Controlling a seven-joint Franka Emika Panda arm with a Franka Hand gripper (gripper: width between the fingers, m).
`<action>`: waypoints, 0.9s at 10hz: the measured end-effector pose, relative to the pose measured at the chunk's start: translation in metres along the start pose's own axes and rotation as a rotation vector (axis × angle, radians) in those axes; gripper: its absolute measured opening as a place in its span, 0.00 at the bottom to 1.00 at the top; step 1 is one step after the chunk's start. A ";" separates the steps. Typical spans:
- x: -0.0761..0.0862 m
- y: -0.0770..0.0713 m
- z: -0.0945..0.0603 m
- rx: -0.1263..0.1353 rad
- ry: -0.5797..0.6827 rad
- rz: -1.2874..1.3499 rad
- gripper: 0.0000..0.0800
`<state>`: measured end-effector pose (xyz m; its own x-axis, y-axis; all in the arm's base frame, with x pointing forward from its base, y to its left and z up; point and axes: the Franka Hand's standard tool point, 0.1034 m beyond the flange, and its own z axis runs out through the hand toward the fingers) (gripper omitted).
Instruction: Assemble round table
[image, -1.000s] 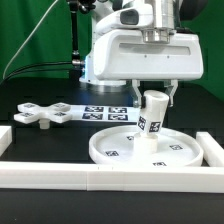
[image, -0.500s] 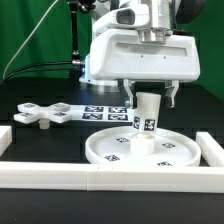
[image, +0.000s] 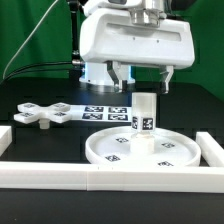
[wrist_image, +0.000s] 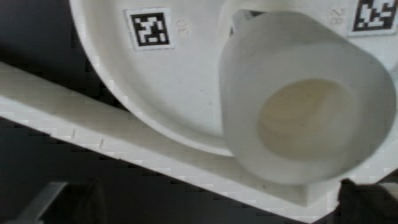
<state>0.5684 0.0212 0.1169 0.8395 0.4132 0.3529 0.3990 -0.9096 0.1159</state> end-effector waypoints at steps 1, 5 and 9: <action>0.004 0.002 -0.004 -0.003 0.007 -0.001 0.81; 0.001 -0.001 -0.001 0.009 -0.015 0.002 0.81; 0.003 -0.016 -0.014 0.082 -0.174 0.154 0.81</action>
Offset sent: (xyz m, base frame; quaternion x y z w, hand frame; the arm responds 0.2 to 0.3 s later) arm 0.0000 0.0000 0.0000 0.0000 0.0000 0.0000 1.0000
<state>0.5591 0.0364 0.1287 0.9407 0.2778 0.1948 0.2842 -0.9588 -0.0048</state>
